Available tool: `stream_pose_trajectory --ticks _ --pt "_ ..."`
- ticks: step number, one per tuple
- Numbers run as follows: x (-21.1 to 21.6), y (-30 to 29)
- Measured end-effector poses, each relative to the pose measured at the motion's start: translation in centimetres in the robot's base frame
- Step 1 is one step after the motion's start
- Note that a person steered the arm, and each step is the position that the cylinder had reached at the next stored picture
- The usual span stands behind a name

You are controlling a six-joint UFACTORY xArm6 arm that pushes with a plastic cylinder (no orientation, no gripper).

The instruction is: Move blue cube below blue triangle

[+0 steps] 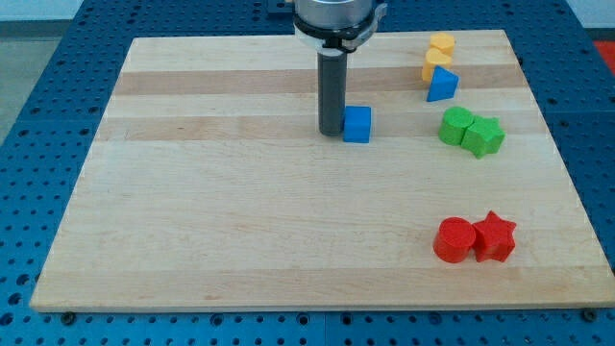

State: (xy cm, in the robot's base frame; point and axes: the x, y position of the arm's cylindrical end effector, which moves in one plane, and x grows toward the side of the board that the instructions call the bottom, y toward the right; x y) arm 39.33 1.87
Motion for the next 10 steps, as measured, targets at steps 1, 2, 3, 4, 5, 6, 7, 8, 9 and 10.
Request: stream_pose_trajectory --ticks 1,2,3,4,5,6,7,8,9,10 --pt "0.4 2.8" --pt "0.4 3.1" --pt "0.1 4.2" --pt "0.0 6.6" --pt "-0.1 7.5" --pt "-0.1 7.7" --pt "0.3 8.5" --pt "0.7 9.0" --pt "0.9 10.4" --pt "0.9 10.7"
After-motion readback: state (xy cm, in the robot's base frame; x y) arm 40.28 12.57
